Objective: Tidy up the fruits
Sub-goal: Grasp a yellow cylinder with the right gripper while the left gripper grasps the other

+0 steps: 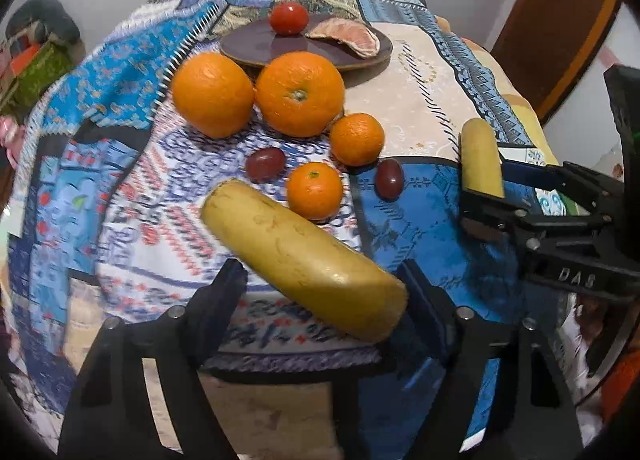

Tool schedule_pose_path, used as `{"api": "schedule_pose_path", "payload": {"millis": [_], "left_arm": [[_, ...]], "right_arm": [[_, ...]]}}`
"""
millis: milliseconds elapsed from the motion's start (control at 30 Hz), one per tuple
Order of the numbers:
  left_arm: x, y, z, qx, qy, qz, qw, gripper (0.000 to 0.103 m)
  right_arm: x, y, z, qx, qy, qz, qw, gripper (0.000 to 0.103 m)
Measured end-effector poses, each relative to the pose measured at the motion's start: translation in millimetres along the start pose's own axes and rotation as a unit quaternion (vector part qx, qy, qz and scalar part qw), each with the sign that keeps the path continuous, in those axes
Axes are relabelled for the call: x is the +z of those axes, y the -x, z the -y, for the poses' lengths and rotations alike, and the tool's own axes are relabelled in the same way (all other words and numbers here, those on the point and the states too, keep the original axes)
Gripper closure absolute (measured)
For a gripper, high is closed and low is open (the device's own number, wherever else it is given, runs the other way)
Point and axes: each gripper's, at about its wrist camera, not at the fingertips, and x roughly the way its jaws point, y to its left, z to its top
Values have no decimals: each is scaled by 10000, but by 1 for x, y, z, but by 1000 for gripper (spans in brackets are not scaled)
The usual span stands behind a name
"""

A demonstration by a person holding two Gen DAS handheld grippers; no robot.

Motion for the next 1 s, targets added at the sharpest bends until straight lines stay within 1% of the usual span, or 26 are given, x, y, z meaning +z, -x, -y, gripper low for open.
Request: {"api": "schedule_pose_path", "payload": {"millis": [67,167,267,333,433,500,667,833,867,933,967,1000], "left_arm": [[-2,9,-9,98,-32,98,9999,24],[-6,22,-28,223,54,204,9995,24],[-8,31,-48,501,163,309,9981,24],[-7,31,-63,603,298,290,9973,24],[-4,31,-73,606,422,245,9970,24],[-1,30,-71,593,369,237,9973,24],[10,28,-54,394,201,274,9986,24],[26,15,-53,429,211,334,9983,24],[29,11,-54,445,241,312,9982,27],[34,1,-60,389,348,210,9984,37],[35,-4,-63,364,403,141,9984,45],[37,-8,-66,304,463,73,9984,48]], "right_arm": [[-4,3,2,-77,68,-16,9999,35],[-12,9,8,-178,68,2,9998,35],[-20,18,18,-182,-32,24,9998,40],[-24,22,23,-235,-69,35,9997,41],[-28,27,31,-301,-130,33,9995,42],[-29,29,34,-292,-177,38,9994,42],[-25,36,32,-186,-203,134,9995,42],[-11,35,34,-203,-232,256,9992,42],[-8,32,35,-239,-247,251,9991,42],[-4,22,38,-325,-327,177,9988,42],[-3,17,40,-295,-383,119,9988,42],[-1,12,42,-248,-422,69,9988,42]]}}
